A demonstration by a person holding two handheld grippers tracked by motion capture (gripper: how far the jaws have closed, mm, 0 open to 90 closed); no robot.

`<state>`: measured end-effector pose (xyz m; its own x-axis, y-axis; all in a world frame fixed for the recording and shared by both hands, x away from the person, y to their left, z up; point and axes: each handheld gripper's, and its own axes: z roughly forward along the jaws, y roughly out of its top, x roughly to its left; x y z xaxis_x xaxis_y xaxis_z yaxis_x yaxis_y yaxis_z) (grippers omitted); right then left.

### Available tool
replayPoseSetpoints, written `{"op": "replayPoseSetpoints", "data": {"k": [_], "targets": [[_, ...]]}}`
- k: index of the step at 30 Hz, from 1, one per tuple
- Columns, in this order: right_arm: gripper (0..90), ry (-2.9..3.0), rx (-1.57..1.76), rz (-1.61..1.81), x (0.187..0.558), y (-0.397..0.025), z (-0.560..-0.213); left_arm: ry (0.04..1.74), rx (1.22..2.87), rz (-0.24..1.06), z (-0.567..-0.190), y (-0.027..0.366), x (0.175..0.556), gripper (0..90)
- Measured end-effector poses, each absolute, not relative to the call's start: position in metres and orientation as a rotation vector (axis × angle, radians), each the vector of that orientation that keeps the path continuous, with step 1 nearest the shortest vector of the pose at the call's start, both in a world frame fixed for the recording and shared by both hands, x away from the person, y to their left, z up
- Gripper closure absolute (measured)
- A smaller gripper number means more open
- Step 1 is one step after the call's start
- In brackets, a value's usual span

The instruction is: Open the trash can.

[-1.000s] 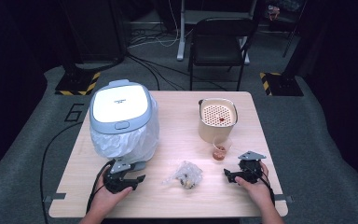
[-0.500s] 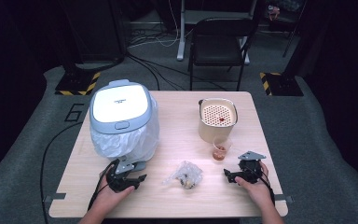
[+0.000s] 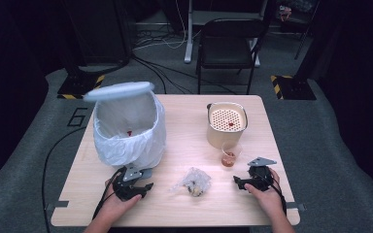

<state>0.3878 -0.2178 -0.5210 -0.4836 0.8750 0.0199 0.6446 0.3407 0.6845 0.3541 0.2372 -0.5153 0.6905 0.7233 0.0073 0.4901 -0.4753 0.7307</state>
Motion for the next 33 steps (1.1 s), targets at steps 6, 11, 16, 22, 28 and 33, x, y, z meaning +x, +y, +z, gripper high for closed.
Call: {"op": "replayPoseSetpoints", "data": {"k": [6, 11, 16, 22, 28, 33], "targets": [[16.4, 2.275, 1.339, 0.909, 0.388, -0.221, -0.519, 0.941, 2.146, 0.386, -0.515, 0.239, 0.356, 38.8], [16.8, 2.294, 1.332, 0.903, 0.384, -0.218, -0.513, 0.936, 2.146, 0.402, -0.516, 0.239, 0.355, 38.9], [19.2, 2.334, 1.31, 0.89, 0.375, -0.21, -0.499, 0.928, 2.155, 0.396, -0.516, 0.24, 0.356, 38.9], [19.4, 2.373, 1.276, 0.918, 0.366, -0.203, -0.487, 0.935, 2.147, 0.401, -0.516, 0.239, 0.355, 38.8], [21.3, 2.438, 1.161, 0.937, 0.353, -0.189, -0.474, 0.927, 2.154, 0.398, -0.516, 0.24, 0.356, 38.8], [22.1, 2.46, 1.097, 0.981, 0.345, -0.177, -0.466, 0.929, 2.158, 0.391, -0.515, 0.24, 0.356, 38.8]]}}
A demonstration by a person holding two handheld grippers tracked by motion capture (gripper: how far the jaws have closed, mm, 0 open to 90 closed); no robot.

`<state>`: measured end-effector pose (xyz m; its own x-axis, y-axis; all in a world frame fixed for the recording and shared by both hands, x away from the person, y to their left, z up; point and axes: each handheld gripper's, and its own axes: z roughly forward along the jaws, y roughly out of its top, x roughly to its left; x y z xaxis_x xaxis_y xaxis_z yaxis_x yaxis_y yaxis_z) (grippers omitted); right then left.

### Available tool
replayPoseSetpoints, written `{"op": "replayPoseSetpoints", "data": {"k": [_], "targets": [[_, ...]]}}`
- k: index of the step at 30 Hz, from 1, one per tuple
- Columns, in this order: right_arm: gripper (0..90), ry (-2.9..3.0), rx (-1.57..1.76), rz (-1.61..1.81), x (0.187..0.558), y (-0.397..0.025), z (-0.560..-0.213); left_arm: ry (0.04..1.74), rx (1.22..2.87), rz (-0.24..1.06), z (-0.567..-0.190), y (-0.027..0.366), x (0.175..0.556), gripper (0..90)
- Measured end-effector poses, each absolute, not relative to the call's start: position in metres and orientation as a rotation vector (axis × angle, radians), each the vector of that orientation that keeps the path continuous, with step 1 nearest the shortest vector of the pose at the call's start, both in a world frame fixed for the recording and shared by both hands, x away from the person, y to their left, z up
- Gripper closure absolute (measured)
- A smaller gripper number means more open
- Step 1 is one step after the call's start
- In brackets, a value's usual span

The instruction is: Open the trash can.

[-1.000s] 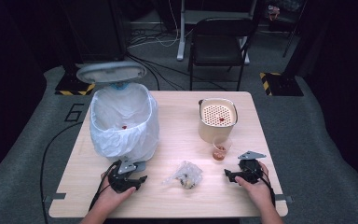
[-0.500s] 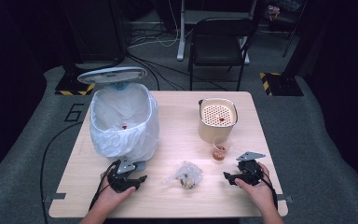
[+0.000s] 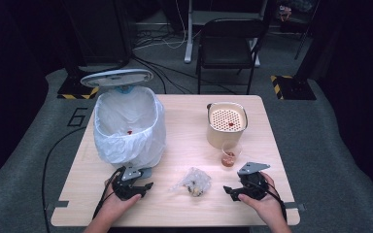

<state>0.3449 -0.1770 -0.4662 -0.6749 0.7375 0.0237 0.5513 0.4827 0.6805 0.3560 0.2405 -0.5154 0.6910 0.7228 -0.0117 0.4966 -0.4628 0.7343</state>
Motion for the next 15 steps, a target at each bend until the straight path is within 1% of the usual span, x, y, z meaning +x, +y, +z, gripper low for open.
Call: {"op": "replayPoseSetpoints", "data": {"k": [4, 8, 15], "targets": [[22.0, 2.477, 1.069, 1.009, 0.343, -0.166, -0.46, 0.929, 2.16, 0.387, -0.515, 0.241, 0.356, 38.8], [19.9, 2.497, 1.032, 1.037, 0.345, -0.156, -0.456, 0.93, 2.158, 0.39, -0.515, 0.24, 0.356, 38.8], [18.9, 2.534, 0.981, 1.056, 0.349, -0.138, -0.455, 0.929, 2.158, 0.391, -0.515, 0.24, 0.356, 38.8]]}}
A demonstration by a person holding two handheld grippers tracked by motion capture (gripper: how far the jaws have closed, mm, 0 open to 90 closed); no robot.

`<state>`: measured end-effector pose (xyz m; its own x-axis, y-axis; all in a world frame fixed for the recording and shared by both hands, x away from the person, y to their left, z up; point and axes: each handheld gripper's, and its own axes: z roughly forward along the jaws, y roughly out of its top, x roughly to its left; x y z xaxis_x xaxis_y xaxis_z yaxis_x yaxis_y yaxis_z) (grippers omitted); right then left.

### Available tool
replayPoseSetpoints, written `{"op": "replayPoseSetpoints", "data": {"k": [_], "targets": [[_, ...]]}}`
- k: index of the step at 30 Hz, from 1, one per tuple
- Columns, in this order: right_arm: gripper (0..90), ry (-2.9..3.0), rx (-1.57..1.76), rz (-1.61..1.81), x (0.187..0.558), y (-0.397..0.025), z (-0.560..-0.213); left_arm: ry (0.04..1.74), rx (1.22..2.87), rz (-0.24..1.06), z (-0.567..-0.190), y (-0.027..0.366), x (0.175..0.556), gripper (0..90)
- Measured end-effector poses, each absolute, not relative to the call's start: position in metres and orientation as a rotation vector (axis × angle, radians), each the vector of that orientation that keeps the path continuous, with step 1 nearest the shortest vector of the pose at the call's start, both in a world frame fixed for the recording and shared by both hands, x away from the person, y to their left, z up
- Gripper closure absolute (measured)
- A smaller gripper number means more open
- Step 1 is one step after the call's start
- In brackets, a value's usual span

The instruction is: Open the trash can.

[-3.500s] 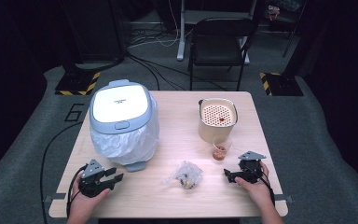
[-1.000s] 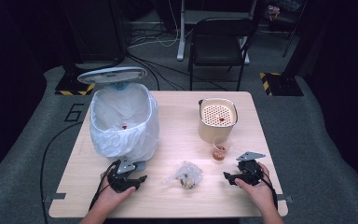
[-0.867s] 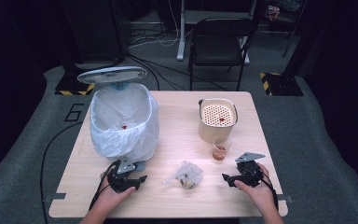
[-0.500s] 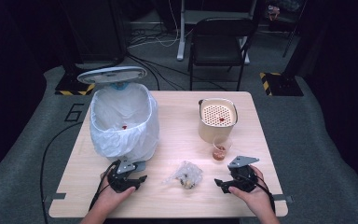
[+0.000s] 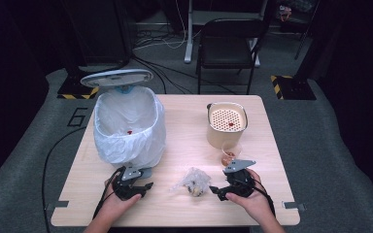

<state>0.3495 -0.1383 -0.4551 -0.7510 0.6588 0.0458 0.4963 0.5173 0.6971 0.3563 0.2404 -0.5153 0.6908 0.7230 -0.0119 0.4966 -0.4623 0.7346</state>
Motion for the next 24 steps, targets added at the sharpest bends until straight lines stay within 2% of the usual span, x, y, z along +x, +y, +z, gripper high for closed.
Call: {"op": "replayPoseSetpoints", "data": {"k": [12, 24], "targets": [[15.9, 2.588, 0.905, 1.081, 0.358, -0.113, -0.458, 0.932, 2.157, 0.394, -0.515, 0.24, 0.356, 38.8], [17.8, 2.625, 0.85, 1.075, 0.36, -0.092, -0.464, 0.935, 2.154, 0.394, -0.516, 0.24, 0.356, 38.8]]}}
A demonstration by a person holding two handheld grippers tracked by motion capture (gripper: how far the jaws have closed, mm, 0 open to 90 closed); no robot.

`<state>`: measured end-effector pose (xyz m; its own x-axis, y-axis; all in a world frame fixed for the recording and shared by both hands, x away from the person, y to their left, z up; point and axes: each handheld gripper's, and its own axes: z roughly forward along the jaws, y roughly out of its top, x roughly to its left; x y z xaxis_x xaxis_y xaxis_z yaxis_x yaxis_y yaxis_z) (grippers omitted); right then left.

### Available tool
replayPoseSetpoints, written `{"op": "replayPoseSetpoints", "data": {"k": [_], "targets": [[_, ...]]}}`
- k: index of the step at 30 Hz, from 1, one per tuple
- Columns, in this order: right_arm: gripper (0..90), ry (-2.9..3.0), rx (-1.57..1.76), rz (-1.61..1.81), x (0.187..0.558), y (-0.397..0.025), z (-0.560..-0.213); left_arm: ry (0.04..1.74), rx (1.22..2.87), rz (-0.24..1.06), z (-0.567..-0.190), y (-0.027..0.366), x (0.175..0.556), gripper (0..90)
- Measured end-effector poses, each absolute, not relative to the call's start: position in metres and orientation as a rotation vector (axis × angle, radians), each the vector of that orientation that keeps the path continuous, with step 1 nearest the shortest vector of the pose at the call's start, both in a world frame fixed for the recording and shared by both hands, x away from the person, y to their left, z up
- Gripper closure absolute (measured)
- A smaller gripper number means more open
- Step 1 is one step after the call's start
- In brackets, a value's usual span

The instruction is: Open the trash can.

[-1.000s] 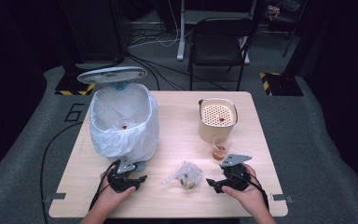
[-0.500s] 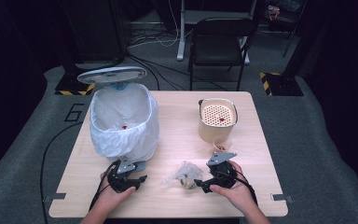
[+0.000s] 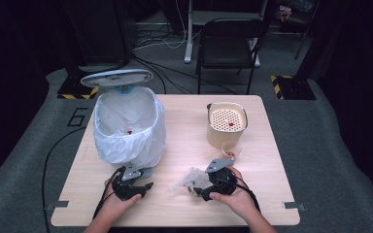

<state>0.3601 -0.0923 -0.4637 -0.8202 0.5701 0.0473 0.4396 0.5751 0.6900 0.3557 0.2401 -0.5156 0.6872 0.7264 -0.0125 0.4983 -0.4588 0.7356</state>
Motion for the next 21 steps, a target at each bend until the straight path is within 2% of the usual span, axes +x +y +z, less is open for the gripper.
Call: {"op": "replayPoseSetpoints", "data": {"k": [8, 14, 21], "targets": [[15.3, 2.636, 0.808, 1.068, 0.361, -0.081, -0.464, 0.936, 2.153, 0.397, -0.516, 0.24, 0.355, 38.8], [15.0, 2.646, 0.832, 1.026, 0.366, -0.076, -0.477, 0.93, 2.15, 0.393, -0.516, 0.24, 0.356, 38.8], [18.6, 2.644, 0.843, 0.978, 0.371, -0.077, -0.492, 0.931, 2.153, 0.394, -0.516, 0.24, 0.356, 38.8]]}}
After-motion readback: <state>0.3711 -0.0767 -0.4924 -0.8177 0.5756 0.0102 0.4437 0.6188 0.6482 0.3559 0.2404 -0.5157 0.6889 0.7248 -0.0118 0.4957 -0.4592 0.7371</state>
